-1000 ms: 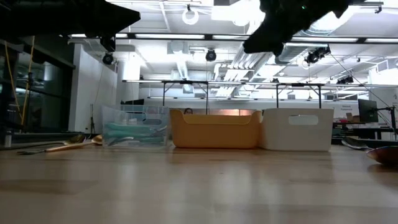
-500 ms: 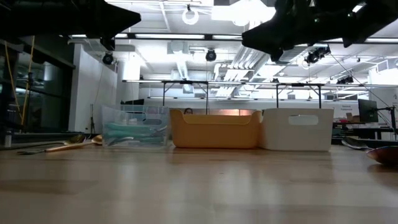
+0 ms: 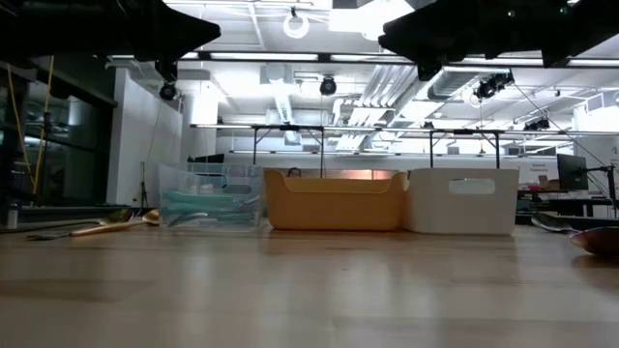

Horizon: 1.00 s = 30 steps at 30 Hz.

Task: Sort silverware by color (type)
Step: Put the silver spoon in the orange bin

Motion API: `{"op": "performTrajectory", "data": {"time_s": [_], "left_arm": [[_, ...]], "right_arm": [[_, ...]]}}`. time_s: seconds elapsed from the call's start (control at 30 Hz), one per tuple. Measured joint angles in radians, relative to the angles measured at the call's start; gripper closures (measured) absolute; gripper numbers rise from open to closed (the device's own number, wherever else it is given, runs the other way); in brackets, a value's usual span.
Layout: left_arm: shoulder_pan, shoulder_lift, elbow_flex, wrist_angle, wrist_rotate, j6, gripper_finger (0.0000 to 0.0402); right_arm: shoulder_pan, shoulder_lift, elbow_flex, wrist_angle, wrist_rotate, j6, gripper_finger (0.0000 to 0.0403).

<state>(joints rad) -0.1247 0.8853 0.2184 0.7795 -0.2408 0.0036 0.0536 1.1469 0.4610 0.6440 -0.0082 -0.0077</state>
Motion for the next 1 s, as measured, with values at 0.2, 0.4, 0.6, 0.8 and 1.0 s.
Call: {"op": "performTrajectory", "data": {"time_s": [0.2, 0.4, 0.6, 0.8, 1.0], "left_arm": [[0.0, 0.0, 0.0, -0.021, 0.0, -0.002, 0.0402], [0.0, 0.0, 0.0, -0.024, 0.0, -0.002, 0.0402], [0.0, 0.0, 0.0, -0.036, 0.0, -0.057, 0.0401], [0.0, 0.0, 0.0, -0.143, -0.09, -0.141, 0.0365], [0.0, -0.002, 0.088, -0.499, -0.218, -0.318, 0.0278]], "right_arm": [[0.0, 0.0, 0.0, 0.028, 0.0, 0.0, 0.0279], [0.0, 0.0, 0.0, 0.028, 0.0, 0.0, 0.0279], [0.0, 0.0, 0.0, 0.028, 0.003, 0.0, 0.0279], [0.0, 0.0, 0.001, 0.027, 0.003, 0.0, 0.0279], [0.0, 0.0, 0.001, 0.027, 0.003, 0.0, 0.0279]]}}
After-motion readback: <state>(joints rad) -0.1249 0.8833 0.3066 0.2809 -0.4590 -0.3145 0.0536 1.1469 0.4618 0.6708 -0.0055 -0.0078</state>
